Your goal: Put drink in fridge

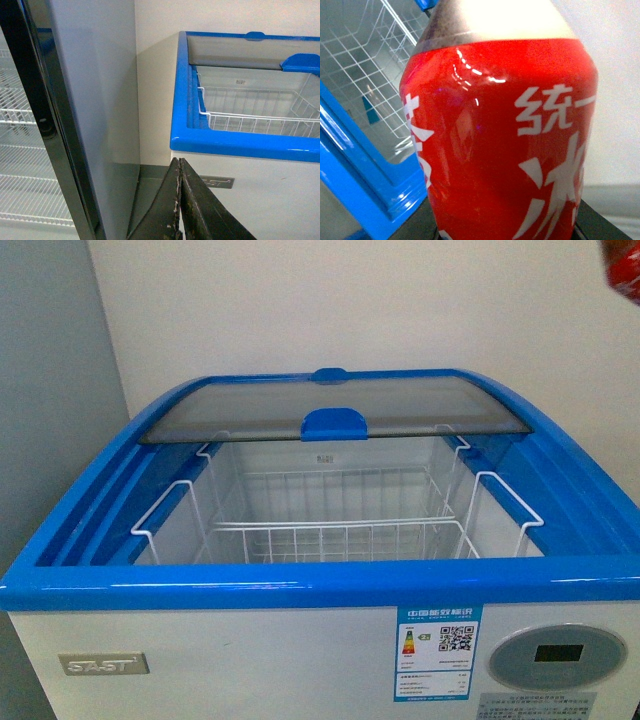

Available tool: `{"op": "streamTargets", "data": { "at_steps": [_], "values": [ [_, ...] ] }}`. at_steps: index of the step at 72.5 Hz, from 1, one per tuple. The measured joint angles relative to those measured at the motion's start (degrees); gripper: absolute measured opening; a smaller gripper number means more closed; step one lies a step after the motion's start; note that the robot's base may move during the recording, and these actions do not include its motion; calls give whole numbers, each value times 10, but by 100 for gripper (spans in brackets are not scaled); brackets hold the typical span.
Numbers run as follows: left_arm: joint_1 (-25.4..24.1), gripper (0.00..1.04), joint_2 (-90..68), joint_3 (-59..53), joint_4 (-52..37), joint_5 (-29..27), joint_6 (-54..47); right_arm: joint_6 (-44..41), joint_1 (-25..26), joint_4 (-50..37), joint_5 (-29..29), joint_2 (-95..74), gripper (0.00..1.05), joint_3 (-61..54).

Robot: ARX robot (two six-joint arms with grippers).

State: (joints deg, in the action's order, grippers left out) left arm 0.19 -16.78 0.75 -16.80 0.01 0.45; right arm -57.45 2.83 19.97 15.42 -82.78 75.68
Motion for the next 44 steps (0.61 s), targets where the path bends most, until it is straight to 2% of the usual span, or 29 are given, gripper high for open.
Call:
{"op": "streamTargets", "data": {
  "at_steps": [15, 30, 38, 44],
  "values": [
    [0, 3, 40, 0, 39, 0, 0, -135, -78, -24, -25, -75, 37, 22],
    [0, 3, 66, 0, 66, 0, 0, -174, -134, -53, -41, -140, 37, 33],
    [0, 3, 141, 0, 157, 0, -1, -177, -149, -74, -53, -179, 37, 50],
    [0, 3, 161, 0, 165, 0, 0, -187, -153, -80, -64, -200, 37, 58]
  ]
}}
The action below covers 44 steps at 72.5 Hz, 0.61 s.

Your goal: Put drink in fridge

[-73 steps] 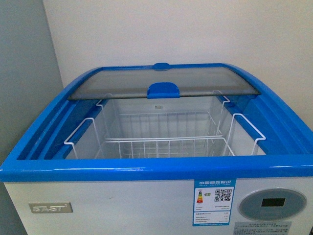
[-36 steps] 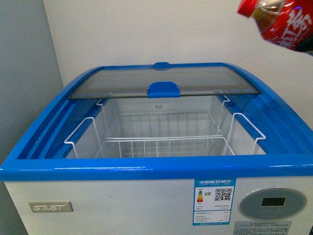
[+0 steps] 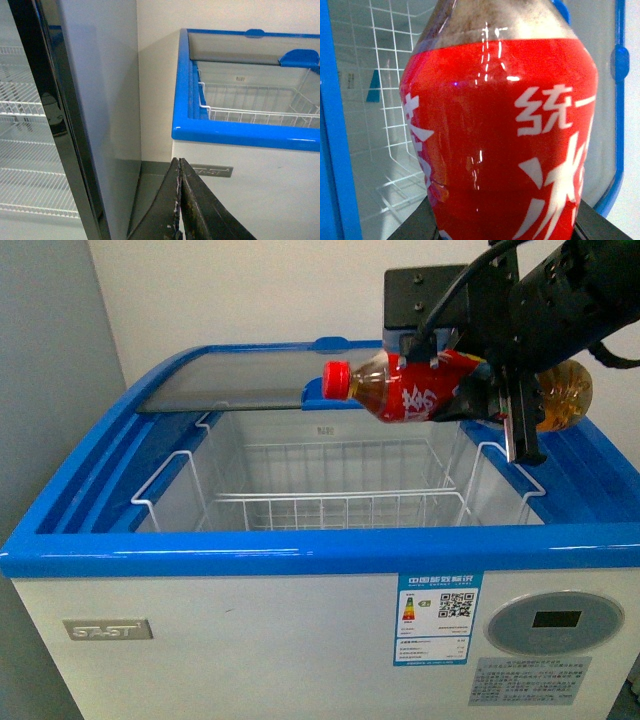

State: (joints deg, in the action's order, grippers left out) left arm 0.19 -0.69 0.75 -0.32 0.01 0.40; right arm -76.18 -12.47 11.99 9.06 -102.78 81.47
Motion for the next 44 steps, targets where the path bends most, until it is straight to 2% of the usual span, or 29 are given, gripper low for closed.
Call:
{"op": "streamTargets", "data": {
  "at_steps": [44],
  "values": [
    [0, 3, 3, 0, 2, 0, 0, -52, -31, -42, -20, -140, 37, 68]
  ]
}}
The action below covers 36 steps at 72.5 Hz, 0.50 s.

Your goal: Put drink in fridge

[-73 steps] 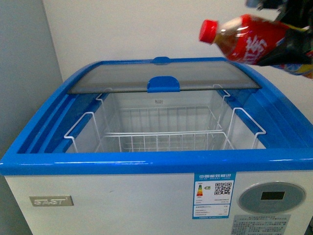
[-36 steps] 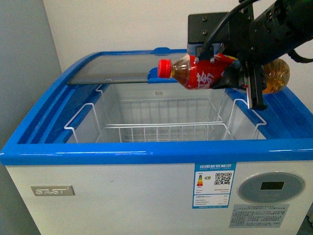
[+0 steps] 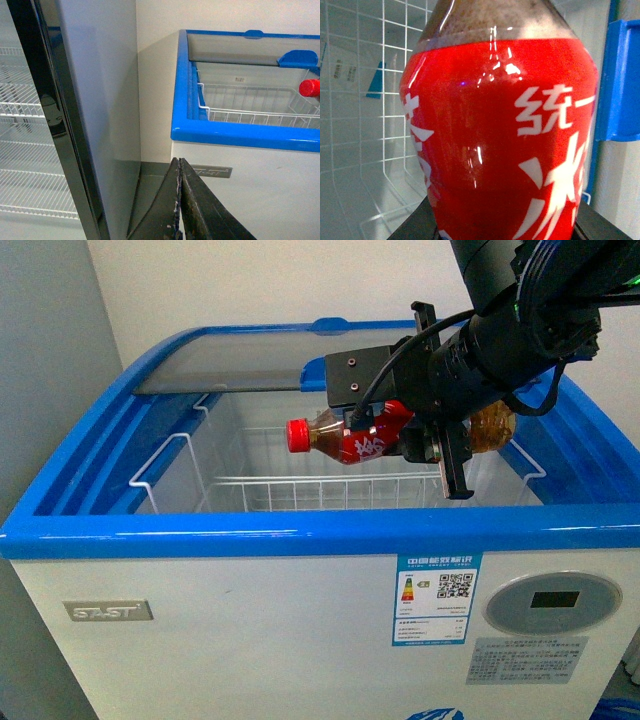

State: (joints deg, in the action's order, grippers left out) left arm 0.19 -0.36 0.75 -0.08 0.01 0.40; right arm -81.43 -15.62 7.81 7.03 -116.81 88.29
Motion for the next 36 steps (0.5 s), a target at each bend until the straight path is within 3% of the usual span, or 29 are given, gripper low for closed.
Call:
{"op": "streamTargets", "data": {
  "at_steps": [36],
  "values": [
    [0, 3, 0, 0, 0, 0, 0, 16, 0, -19, -3, -74, 37, 58]
  ]
}}
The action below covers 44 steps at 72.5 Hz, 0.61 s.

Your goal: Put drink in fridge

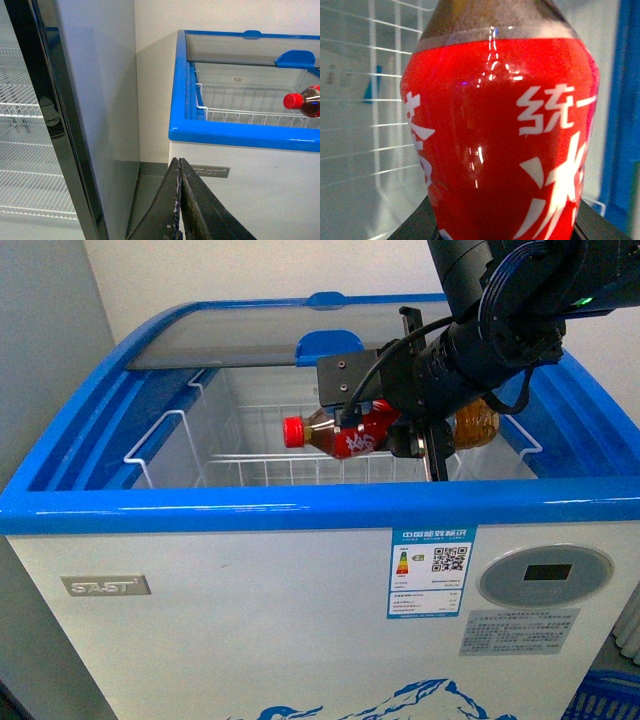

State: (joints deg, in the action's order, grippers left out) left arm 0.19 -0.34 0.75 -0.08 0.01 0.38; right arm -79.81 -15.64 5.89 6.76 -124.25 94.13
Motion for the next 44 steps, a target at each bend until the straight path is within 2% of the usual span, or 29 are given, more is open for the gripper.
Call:
{"op": "streamTargets", "data": {
  "at_steps": [17, 44],
  "values": [
    [0, 3, 0, 0, 0, 0, 0, 29, 0, 23, -14, -70, 37, 82],
    [0, 3, 0, 0, 0, 0, -1, 36, -1, 35, -20, -88, 37, 103]
  ]
}}
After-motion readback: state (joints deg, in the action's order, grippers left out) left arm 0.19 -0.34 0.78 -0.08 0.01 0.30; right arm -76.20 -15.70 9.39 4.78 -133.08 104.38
